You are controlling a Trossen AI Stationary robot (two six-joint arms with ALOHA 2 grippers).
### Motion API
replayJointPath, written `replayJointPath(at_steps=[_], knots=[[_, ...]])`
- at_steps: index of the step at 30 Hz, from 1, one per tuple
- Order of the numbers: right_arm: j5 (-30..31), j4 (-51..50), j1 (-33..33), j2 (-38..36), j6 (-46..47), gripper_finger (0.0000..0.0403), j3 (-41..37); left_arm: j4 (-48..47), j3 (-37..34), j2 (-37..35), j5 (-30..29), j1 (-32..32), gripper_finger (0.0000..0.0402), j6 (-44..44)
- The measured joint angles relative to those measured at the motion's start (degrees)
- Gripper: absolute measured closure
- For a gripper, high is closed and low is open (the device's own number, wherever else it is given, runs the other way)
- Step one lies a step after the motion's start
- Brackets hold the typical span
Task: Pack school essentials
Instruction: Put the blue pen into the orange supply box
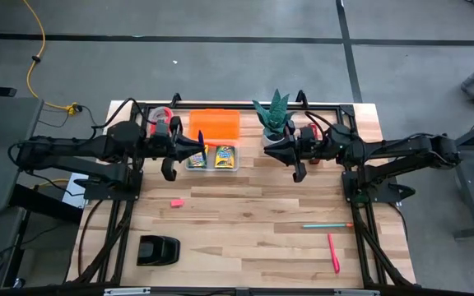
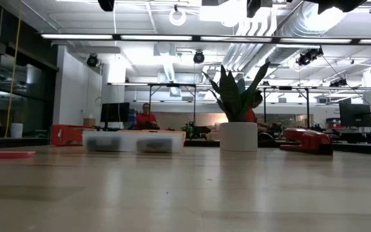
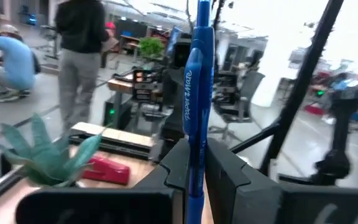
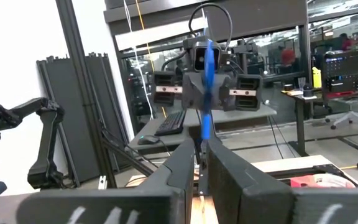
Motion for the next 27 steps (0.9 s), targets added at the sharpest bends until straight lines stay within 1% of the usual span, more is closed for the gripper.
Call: replayJointPath(at_steps=[2,5,10,13,15,19,23,27], knots=[[0.01,-0.08,0.00,-0.01,-0.01,0.0370,0.00,-3.53,1.36,1.31,-2.63,0.71,0.0380,1.10],[0.07,-0.54,0.00,0.02,0.00,0.0370,0.00,-15.18,6.25,5.01,-4.23,3.84,0.0380,2.41],[0.26,-1.51,0.00,-0.01,-0.01,0.0370,0.00,-34.29,16.36,15.84,-2.36,11.08,0.0380,9.83],[0.28,-1.73,0.00,-0.01,0.00,0.0370,0.00,-41.42,20.52,23.34,-2.12,14.80,0.0380,16.84],[0.28,-1.73,0.00,0.01,-0.01,0.0370,0.00,-43.05,21.79,28.11,-2.19,16.83,0.0380,22.58],[0.81,-1.98,0.01,0.01,-0.02,0.0370,0.00,-43.25,22.91,36.66,-2.49,19.39,0.0380,32.66],[1.65,-2.23,0.02,0.02,-0.02,0.0370,0.00,-43.10,23.92,43.31,-2.66,20.49,0.0380,39.62],[3.64,-2.62,0.02,0.02,-0.04,0.0370,0.00,-43.01,24.97,48.25,-4.19,20.70,0.0380,43.45]])
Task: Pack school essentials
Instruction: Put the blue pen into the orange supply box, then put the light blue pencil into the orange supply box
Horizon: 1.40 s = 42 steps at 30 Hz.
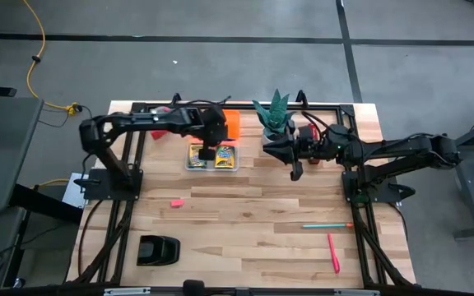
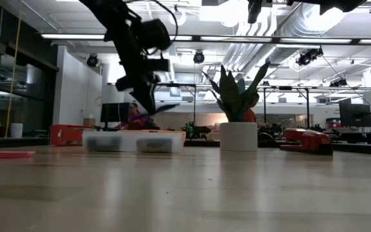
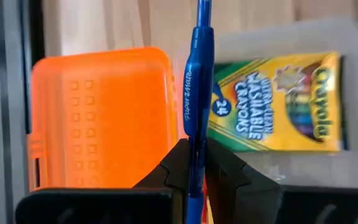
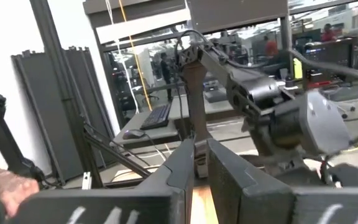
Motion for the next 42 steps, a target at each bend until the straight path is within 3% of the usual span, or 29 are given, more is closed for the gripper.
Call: replayJointPath(at_steps=[15,27,31,37,42], knots=[[0.07,0.02,0.00,0.00,0.02,0.0370,0.00,0.15,0.54,5.81,-2.06,-0.20,0.0376,-0.32],[0.05,0.00,0.00,0.00,0.02,0.0370,0.00,0.21,0.49,5.95,-4.53,-0.18,0.0294,-3.44],[0.03,0.02,0.00,0.00,0.01,0.0370,0.00,-4.05,2.86,5.38,-4.38,-0.37,0.0271,-6.51],[-0.14,0.04,0.00,0.00,0.02,0.0370,0.00,-10.04,11.42,-0.48,2.51,0.78,0.0257,-15.03],[-0.16,0.04,0.00,0.00,-0.01,0.0370,0.00,-0.87,11.48,-12.67,11.49,1.64,0.0257,-26.65]])
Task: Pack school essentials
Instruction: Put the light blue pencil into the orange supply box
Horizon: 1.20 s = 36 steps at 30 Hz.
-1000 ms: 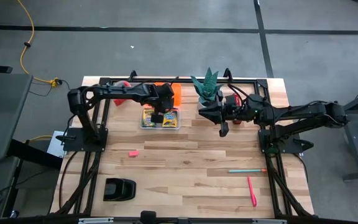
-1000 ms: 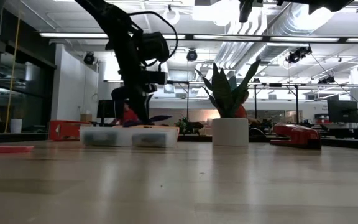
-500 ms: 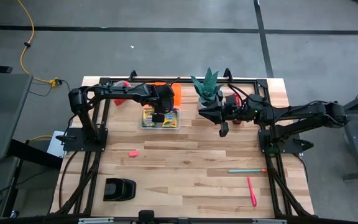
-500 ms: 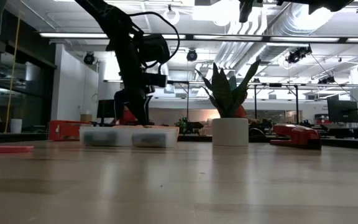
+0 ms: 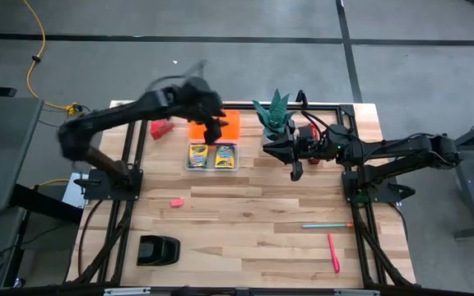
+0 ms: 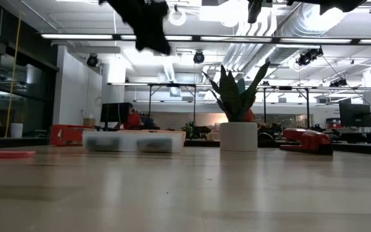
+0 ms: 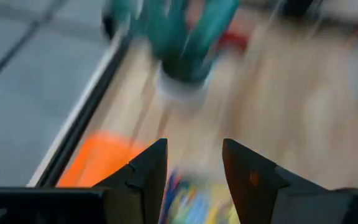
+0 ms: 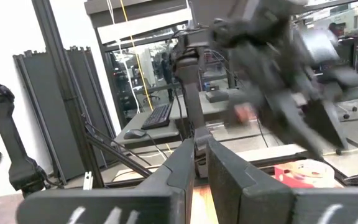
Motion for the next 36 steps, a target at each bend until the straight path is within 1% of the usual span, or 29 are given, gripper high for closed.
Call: replayJointPath(at_steps=[2,4,8,11,13,17,20,23,36], knots=[[-0.05,0.00,0.00,0.00,0.01,0.0370,0.00,6.45,-2.78,-5.64,3.26,-0.37,0.0257,-3.98],[-0.07,0.00,0.00,0.00,0.00,0.0370,0.00,14.32,-6.91,-11.37,5.21,-1.49,0.0257,-7.74],[-0.11,0.00,0.00,0.00,0.00,0.0370,0.00,27.69,-17.71,-22.04,5.86,-4.85,0.0257,-13.56],[-0.12,0.00,0.00,0.00,-0.41,0.0370,0.00,35.82,-25.68,-28.79,4.63,-8.10,0.0257,-18.15],[-0.14,0.00,0.00,0.00,-0.42,0.0370,0.00,39.50,-30.16,-32.57,3.19,-10.13,0.0257,-20.63],[-0.13,0.00,0.00,0.00,-0.42,0.0370,0.00,42.85,-35.76,-38.54,-2.68,-13.51,0.0257,-23.34],[-0.12,0.00,0.00,0.00,-0.42,0.0370,0.00,42.97,-37.22,-41.21,-5.14,-14.70,0.0257,-23.32],[-0.12,0.02,0.00,0.00,-0.42,0.0370,0.00,42.98,-37.52,-42.46,-5.11,-14.77,0.0257,-23.45],[-0.14,0.01,0.00,0.00,-0.42,0.0370,0.00,42.87,-37.52,-42.62,-4.63,-15.19,0.0257,-22.88]])
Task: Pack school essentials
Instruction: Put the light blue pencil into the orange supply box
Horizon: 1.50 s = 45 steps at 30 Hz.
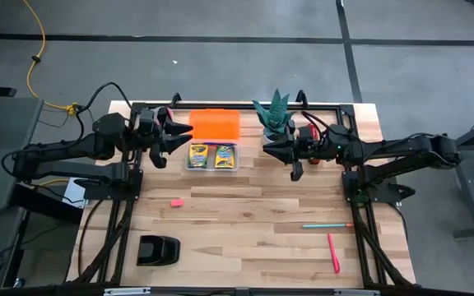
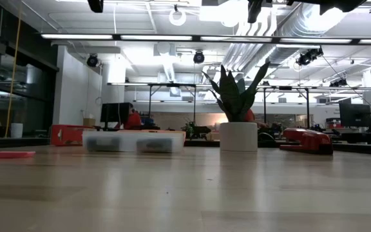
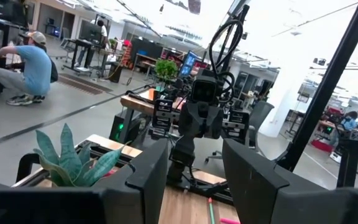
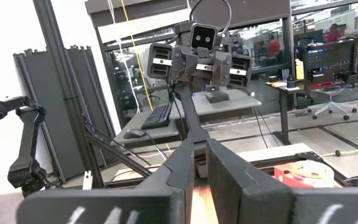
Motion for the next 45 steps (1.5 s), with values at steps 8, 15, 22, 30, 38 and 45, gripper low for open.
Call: replayJointPath(at_steps=[8,15,22,30,38,45], knots=[[0.00,0.01,-0.01,0.00,0.00,0.0370,0.00,-0.05,0.00,0.00,-0.02,0.00,0.0257,0.02],[0.00,0.01,0.00,0.00,0.00,0.0370,0.00,-0.09,0.00,0.02,0.00,0.00,0.0257,0.02],[0.02,-0.30,0.00,-0.02,3.40,0.0370,0.00,-0.11,0.00,0.02,-0.31,0.02,0.0257,0.02],[-5.26,-14.11,3.19,-0.04,10.90,0.0370,0.00,-0.31,0.00,0.02,-0.19,0.02,0.0257,0.06],[-9.06,-30.45,12.93,-0.04,24.16,0.0370,0.00,-1.60,0.00,0.04,2.12,-0.59,0.0314,4.57],[-9.96,-47.29,24.44,0.07,35.37,0.0370,0.00,-2.08,0.00,0.04,1.91,-0.57,0.0396,5.54]])
